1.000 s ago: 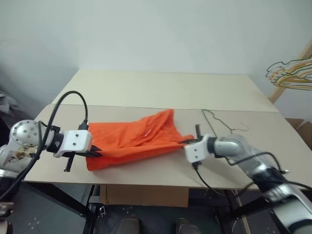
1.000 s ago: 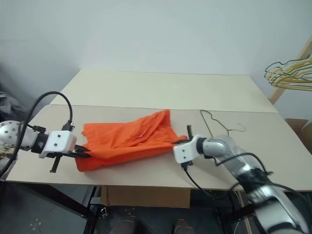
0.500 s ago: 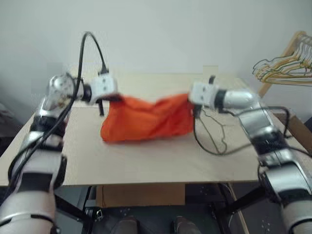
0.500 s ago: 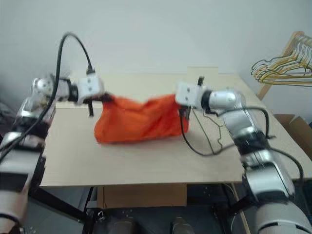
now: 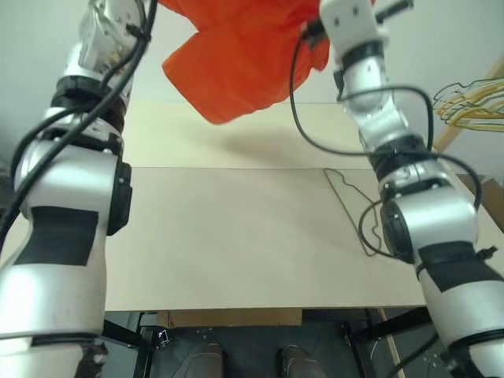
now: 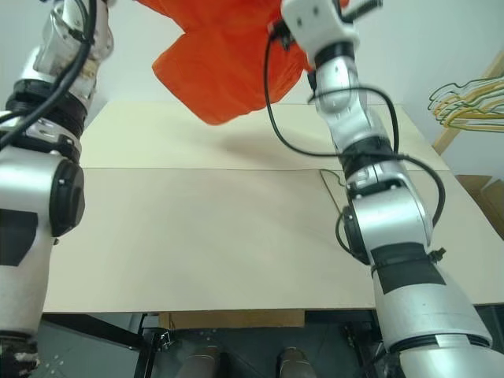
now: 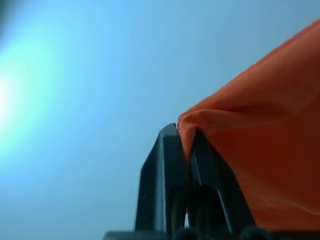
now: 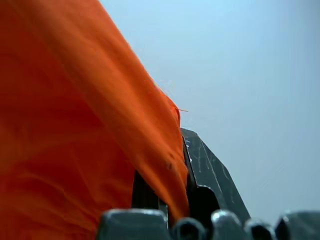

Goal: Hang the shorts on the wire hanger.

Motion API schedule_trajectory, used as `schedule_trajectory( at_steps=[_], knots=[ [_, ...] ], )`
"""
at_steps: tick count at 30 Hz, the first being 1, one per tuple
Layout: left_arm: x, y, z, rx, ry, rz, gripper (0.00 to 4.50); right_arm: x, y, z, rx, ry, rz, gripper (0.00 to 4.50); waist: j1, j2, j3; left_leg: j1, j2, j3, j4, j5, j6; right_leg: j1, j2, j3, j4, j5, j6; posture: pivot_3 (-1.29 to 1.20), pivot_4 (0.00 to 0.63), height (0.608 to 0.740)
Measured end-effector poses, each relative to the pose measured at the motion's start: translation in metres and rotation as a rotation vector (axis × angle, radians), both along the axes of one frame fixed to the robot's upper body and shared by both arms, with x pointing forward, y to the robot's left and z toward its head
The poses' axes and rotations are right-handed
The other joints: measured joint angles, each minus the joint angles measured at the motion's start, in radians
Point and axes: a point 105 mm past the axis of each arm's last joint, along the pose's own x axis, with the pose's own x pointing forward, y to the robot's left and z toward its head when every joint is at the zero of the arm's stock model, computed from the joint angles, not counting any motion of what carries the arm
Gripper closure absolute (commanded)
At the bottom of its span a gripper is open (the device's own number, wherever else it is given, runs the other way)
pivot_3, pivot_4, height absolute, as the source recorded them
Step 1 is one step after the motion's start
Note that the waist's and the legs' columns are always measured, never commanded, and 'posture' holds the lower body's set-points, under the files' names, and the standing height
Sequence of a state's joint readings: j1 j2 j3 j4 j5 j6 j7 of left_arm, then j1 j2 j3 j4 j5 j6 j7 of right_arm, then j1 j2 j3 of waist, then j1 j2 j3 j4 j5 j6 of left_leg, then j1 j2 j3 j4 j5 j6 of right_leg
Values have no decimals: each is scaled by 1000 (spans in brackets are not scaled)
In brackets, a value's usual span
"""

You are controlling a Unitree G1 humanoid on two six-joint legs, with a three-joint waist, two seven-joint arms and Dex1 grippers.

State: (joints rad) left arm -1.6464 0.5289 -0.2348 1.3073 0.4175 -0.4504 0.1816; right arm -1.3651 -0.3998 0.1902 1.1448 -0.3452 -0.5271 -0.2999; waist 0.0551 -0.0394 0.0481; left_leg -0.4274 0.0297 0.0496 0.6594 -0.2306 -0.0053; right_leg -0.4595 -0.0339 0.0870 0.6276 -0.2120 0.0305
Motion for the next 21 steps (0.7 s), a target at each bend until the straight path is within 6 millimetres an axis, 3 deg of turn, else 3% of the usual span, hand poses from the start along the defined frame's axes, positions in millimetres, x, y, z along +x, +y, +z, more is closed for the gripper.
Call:
schedule_trajectory(
  at_steps=[2, 5, 8, 10, 13, 16, 21],
  knots=[
    [10, -8, -45, 71, 123, -121, 4500, 3, -16, -47, -83, 85, -9, 4492, 10, 0, 0, 4, -2, 1, 1, 0, 0, 5, -2, 0, -1, 1, 2, 139, 0, 740],
    [13, -10, -137, 141, 382, -324, 4500, -6, -40, -122, -262, 251, 25, 4492, 10, 0, 0, 4, -3, 1, 2, 2, 1, 5, -3, 1, 1, 2, 3, 139, 0, 740],
    [-12, -7, -218, 213, 605, -512, 4500, -30, -46, -181, -477, 385, 143, 4492, -13, 0, 0, 5, -3, 1, 2, 4, -1, 4, -3, 3, 3, 3, 3, 145, 0, 740],
    [-44, -2, -259, 304, 752, -628, 4500, -53, -43, -212, -632, 460, 262, 4492, -47, 1, 0, 6, -1, 1, 2, 4, -1, 4, -2, 5, 3, 3, 3, 147, 0, 740],
    [-93, 4, -283, 476, 928, -745, 4500, -81, -30, -242, -799, 530, 424, 4492, -81, 0, -1, 9, 0, 2, 2, 0, 6, 5, 0, 8, 6, 3, 3, 148, 0, 740],
    [-132, 22, -295, 665, 1138, -771, 4500, -103, -23, -269, -910, 609, 540, 4492, -95, 1, 0, 32, 1, 3, 2, -2, 10, 29, 1, 8, 2, 2, 2, 147, 0, 740],
    [-181, 55, -308, 950, 1470, -747, 4500, -132, 0, -286, -1022, 617, 688, 4492, -94, 1, 1, 66, 3, 7, 2, 2, 16, 59, 0, 9, 3, -9, 2, 137, 0, 740]
  ],
)
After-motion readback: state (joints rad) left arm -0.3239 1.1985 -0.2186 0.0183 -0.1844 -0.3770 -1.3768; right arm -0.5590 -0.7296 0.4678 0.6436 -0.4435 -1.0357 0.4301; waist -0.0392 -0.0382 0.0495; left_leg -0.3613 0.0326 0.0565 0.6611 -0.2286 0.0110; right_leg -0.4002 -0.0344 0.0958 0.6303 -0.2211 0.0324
